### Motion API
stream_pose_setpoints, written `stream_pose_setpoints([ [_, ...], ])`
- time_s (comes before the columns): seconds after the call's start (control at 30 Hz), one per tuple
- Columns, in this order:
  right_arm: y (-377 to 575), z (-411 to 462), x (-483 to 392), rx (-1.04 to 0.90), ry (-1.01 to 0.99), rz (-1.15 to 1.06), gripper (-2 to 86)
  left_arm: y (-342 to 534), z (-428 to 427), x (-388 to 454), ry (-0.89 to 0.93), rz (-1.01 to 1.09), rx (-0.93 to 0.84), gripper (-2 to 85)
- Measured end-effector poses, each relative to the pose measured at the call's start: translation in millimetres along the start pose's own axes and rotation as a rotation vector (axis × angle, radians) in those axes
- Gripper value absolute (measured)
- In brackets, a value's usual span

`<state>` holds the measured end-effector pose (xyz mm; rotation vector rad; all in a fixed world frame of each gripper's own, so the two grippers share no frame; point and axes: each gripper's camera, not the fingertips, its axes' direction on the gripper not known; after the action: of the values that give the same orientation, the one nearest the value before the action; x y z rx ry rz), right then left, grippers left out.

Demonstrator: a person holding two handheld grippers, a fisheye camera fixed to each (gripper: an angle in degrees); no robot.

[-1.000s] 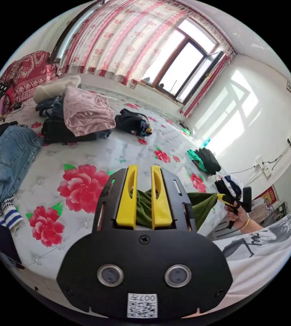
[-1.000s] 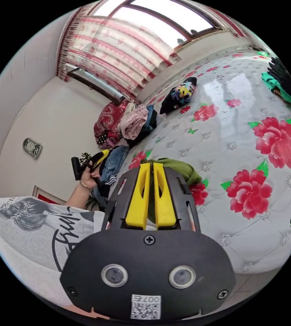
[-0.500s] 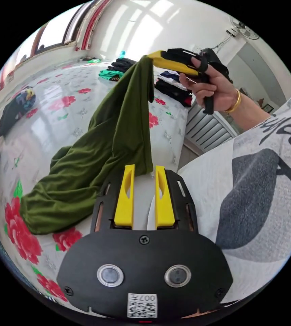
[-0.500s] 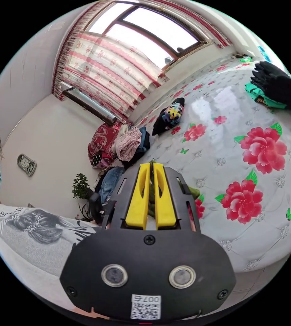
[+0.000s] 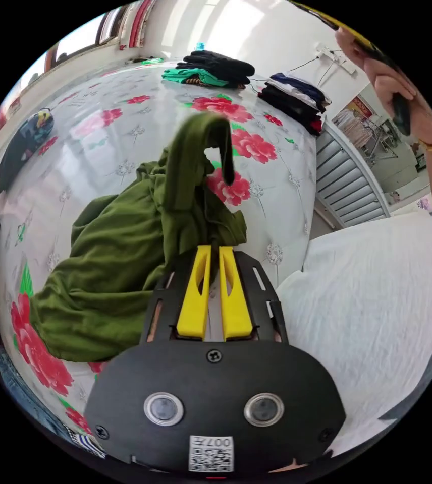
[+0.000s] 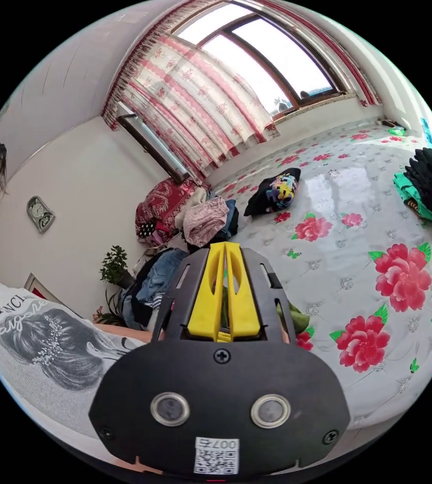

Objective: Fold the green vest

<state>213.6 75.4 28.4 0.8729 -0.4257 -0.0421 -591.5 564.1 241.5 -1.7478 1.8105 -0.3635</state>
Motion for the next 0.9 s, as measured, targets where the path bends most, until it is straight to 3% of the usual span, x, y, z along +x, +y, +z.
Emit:
stream_pose_setpoints([
  [0.23, 31, 83, -12, -0.38, 0.269, -0.191, 3.4, 61, -73, -18, 0.095, -0.211, 0.201, 0.0],
  [0.37, 61, 133, -15, -0.525, 0.359, -0.266, 4.7, 109, -142, -16, 0.062, -0.296, 0.338, 0.0],
  [0.5, 80, 178, -1, -0.68, 0.438, -0.256, 4.9, 147, -177, -23, -0.041, -0.43, 0.356, 0.1],
  [0.73, 84, 221, -13, -0.755, 0.5, -0.43, 3.9, 185, -178, -31, -0.089, -0.661, 0.32, -0.4],
  [0.9, 78, 228, -14, -0.76, 0.423, -0.437, 1.6, 190, -176, -29, -0.034, -0.736, 0.382, 0.1],
])
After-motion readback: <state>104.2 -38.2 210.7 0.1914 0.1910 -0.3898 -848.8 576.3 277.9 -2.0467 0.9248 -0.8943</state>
